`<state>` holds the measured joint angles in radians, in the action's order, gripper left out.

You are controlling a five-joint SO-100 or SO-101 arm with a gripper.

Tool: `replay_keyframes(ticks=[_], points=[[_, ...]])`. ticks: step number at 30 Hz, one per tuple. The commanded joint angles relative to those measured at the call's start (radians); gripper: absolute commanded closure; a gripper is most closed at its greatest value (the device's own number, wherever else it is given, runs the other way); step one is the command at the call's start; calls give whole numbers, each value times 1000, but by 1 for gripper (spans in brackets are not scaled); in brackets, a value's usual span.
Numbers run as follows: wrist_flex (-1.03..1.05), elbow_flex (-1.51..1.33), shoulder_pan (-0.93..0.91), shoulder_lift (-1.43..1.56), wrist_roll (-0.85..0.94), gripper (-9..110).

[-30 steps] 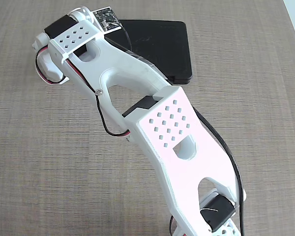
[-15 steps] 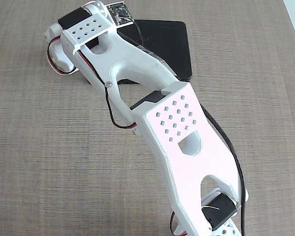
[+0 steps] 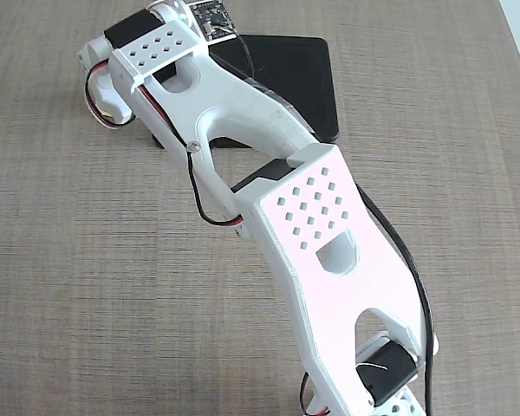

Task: Grasp a duck and put it on the black surface.

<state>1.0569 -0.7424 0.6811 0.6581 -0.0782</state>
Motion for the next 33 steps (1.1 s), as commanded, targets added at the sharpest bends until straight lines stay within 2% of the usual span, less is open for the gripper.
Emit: replay_keyframes(ticks=[1,9,16,21,33], points=[[8,9,2,78,-5,101],[18,-160,-28,459,6,101],[5,-376,-224,752,8,100],[5,-449,-374,729,8,100],[3,-523,-357,661,-3,100]])
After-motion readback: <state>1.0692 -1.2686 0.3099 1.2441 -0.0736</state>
